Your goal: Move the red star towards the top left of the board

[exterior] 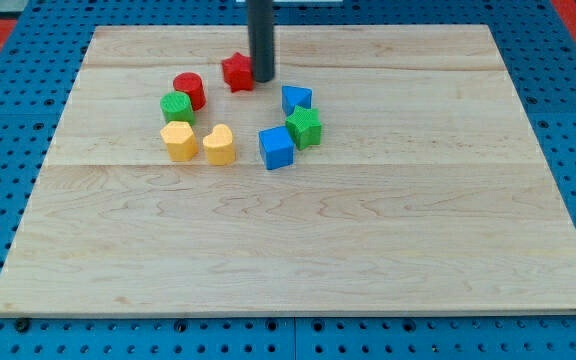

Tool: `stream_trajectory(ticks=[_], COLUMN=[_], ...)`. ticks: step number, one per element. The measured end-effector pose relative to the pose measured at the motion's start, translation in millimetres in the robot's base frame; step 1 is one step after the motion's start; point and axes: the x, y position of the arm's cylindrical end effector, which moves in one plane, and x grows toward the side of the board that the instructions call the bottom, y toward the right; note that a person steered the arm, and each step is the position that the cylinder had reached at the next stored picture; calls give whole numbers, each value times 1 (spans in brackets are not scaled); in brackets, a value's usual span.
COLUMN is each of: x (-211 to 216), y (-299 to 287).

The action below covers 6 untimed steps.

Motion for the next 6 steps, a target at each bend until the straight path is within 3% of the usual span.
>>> stream_trajectory(ticks=[1, 2, 4, 5, 6], x=[-4, 21, -38, -43, -38], y=[-75, -49, -130, -139, -105])
